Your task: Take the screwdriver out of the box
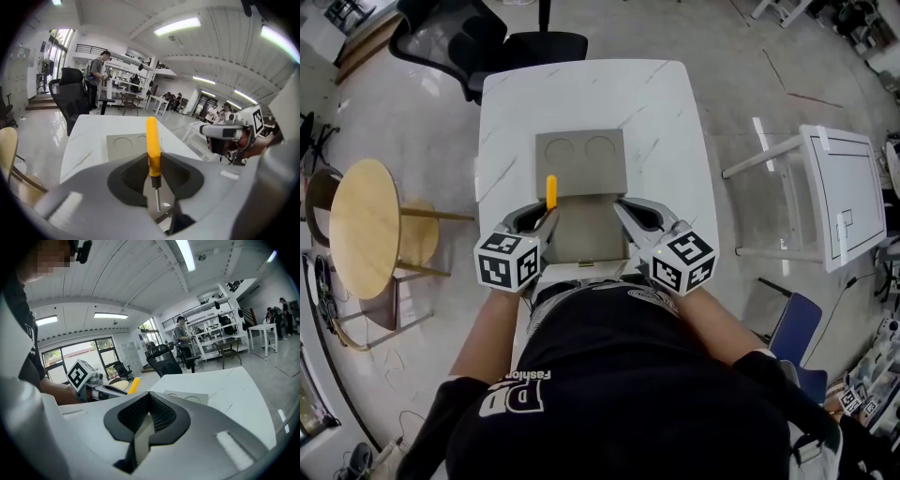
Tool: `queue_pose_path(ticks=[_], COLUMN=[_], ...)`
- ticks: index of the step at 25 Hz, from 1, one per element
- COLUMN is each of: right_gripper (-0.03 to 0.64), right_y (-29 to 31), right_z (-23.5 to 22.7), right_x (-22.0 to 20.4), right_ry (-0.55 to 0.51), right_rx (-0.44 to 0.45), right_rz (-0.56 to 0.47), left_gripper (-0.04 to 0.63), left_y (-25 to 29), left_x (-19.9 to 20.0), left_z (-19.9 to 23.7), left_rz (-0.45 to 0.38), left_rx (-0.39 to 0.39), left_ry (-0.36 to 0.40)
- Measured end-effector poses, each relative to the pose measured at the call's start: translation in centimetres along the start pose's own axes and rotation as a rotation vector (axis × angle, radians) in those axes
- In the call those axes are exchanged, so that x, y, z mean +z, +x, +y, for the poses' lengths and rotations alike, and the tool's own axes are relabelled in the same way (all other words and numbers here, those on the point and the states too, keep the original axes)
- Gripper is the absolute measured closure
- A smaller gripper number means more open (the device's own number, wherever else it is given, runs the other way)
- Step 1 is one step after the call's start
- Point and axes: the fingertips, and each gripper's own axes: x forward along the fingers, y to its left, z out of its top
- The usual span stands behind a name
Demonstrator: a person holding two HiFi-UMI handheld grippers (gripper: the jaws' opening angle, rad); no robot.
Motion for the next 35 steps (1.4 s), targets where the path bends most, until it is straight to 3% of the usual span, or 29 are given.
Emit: queue_pose_path(ticks=[14, 20, 35], right_gripper=[0.620, 0.620, 0.620], right_y=[0.6, 0.5, 0.0], right_z=[0.0, -0.2, -0.5], right_x=[1.8, 2.3, 2.4], right_ry=[-0.057, -0.070, -0.055], right_rx=[0.002, -0.013, -0.027], right_rz=[-0.006, -0.021, -0.045], left_gripper=[0.451, 0.451, 0.451], left_y=[-4.6, -5.1, -5.4], left_x=[3.9, 4.6, 5.2], left_z=[-2.4, -3.1, -3.7], left_rz=[-0.213, -0.229, -0.227], left_rx=[-0.051, -0.050, -0.053], left_ry=[0.022, 0.061, 0.077])
